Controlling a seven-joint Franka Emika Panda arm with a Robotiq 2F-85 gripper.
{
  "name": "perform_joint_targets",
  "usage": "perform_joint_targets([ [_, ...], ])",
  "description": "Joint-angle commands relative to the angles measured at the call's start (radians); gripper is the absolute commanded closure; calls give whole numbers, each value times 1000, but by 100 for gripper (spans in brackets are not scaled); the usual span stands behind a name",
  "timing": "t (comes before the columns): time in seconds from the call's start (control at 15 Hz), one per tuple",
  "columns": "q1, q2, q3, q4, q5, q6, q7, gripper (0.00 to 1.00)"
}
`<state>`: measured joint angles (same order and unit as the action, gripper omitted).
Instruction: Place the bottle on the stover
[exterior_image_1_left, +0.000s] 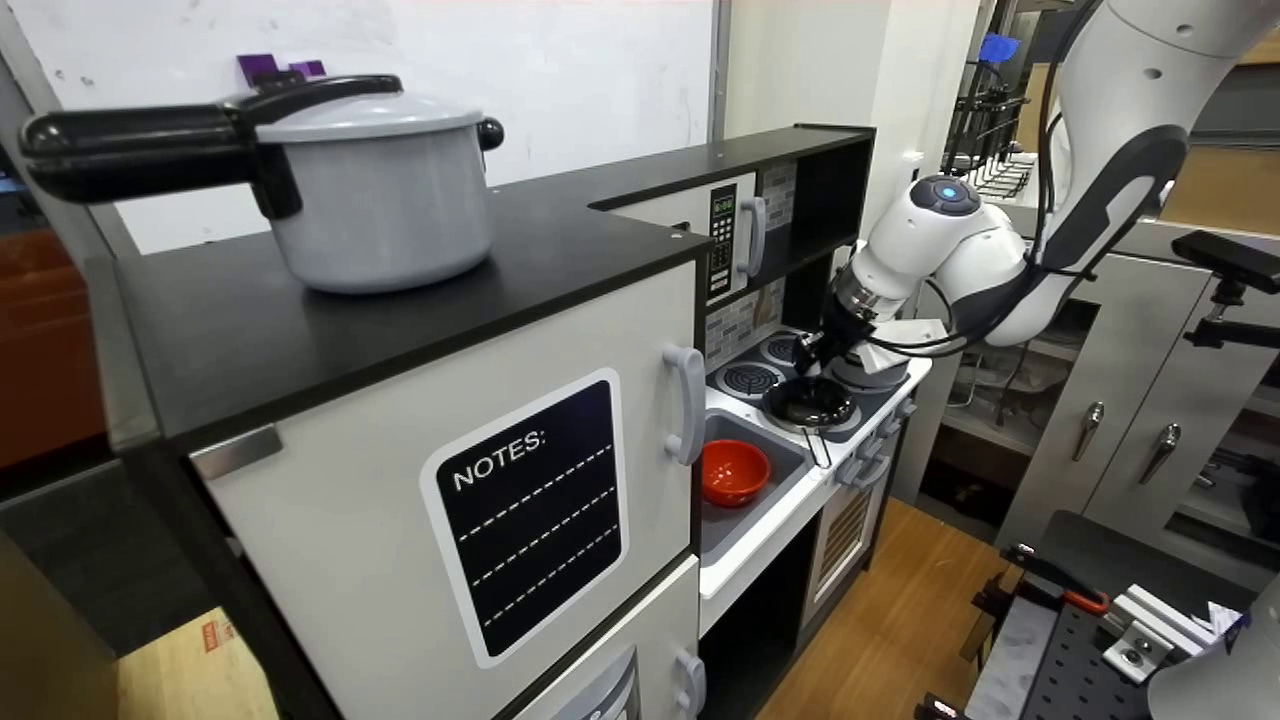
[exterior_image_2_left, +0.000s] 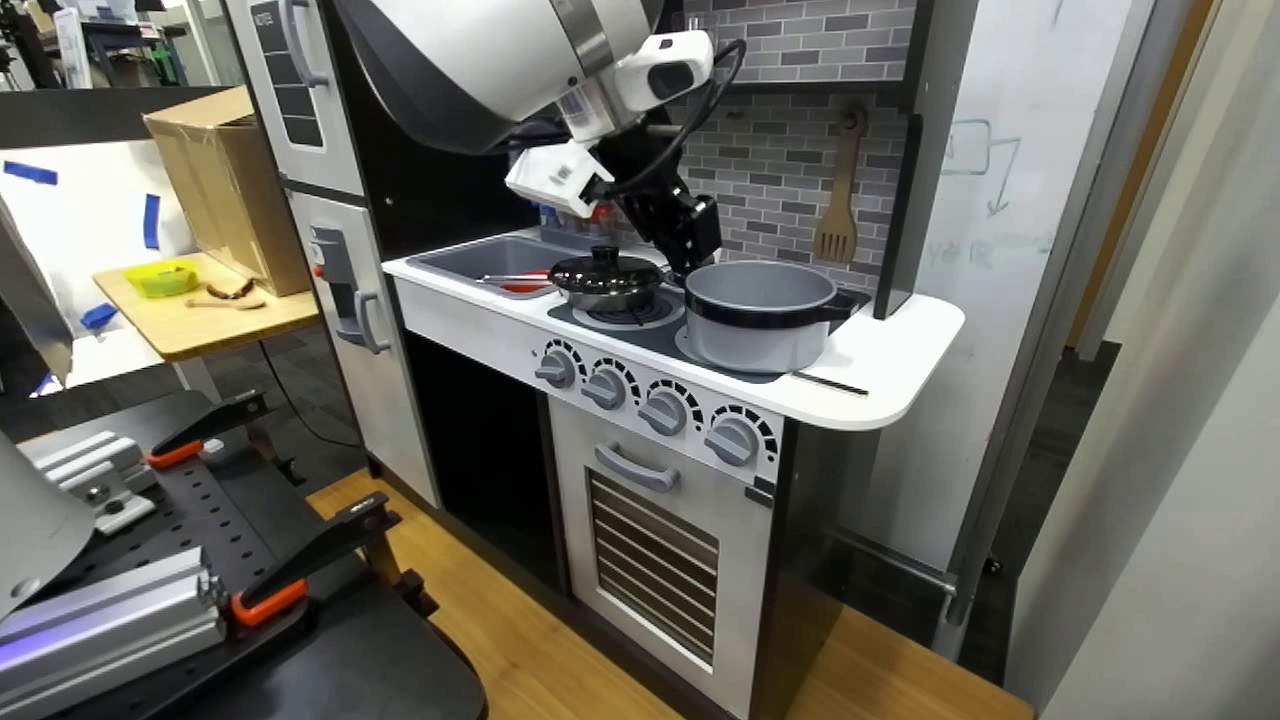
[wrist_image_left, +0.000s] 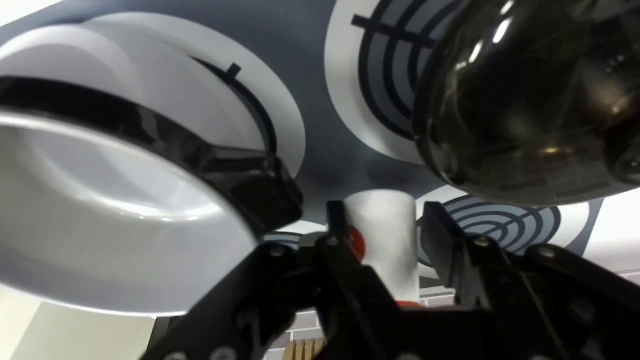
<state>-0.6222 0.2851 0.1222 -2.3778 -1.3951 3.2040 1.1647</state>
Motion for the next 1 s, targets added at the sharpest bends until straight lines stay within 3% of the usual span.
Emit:
perform_joint_targets([
  [0.0, 4, 2, -10, 5, -15, -16, 5, 25],
  [0.2, 4, 2, -15, 3, -13, -21, 5, 3],
  [0.27, 3, -1, -17, 2, -13, -23, 4, 1],
  [0.6, -4, -29, -27, -9, -13, -23, 0, 0],
  [0.93, -11, -142, -32, -62, -13, -1, 1, 0],
])
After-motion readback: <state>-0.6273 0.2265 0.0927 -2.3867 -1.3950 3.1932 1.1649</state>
